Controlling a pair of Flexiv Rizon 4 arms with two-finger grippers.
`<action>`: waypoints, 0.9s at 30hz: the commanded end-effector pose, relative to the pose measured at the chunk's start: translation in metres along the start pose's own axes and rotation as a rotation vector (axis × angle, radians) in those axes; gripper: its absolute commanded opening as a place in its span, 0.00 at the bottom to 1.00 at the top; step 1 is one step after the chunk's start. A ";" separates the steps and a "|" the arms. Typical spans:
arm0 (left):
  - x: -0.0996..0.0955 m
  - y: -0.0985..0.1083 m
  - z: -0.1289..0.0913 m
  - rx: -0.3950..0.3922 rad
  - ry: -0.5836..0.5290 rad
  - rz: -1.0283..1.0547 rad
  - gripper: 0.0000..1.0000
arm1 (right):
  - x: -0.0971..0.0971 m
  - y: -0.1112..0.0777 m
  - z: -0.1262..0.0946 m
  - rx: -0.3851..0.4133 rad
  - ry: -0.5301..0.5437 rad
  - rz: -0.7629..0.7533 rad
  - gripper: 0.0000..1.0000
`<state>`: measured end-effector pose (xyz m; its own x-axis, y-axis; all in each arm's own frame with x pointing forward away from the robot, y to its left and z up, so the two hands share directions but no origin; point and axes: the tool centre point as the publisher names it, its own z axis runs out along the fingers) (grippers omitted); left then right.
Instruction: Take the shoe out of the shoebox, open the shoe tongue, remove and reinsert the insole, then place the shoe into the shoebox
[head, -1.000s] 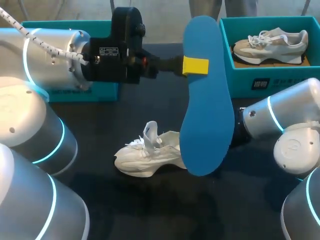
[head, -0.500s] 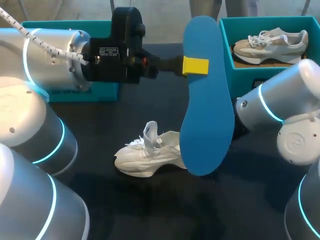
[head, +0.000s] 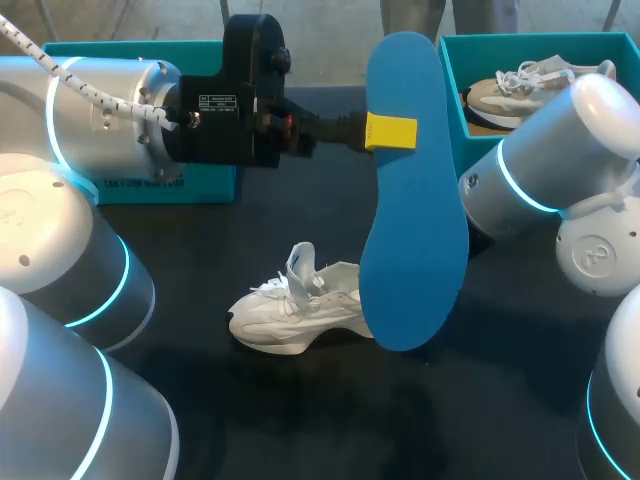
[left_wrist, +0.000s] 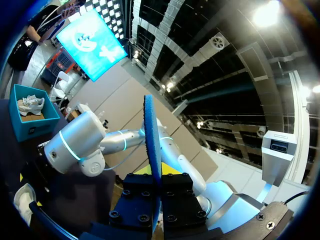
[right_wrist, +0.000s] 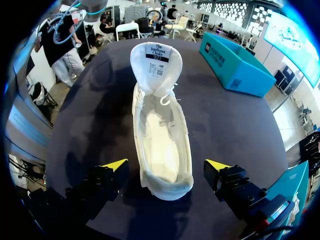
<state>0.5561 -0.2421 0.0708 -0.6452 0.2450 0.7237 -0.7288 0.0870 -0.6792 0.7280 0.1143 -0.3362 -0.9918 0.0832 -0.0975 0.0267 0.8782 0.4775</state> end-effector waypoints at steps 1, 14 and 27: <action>0.005 0.006 0.004 0.017 -0.006 0.000 0.00 | 0.003 0.005 -0.006 0.170 -0.013 0.001 1.00; 0.005 0.006 0.004 0.017 -0.006 0.000 0.00 | 0.002 0.011 -0.011 0.302 -0.047 0.001 1.00; 0.005 0.006 0.004 0.017 -0.006 0.000 0.00 | 0.001 0.014 -0.009 0.381 -0.054 0.011 1.00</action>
<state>0.5561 -0.2420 0.0708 -0.6452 0.2450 0.7237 -0.7289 0.0868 -0.6791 0.7252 0.1163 -0.3211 -0.9831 0.1099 -0.1461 0.0818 0.9791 0.1864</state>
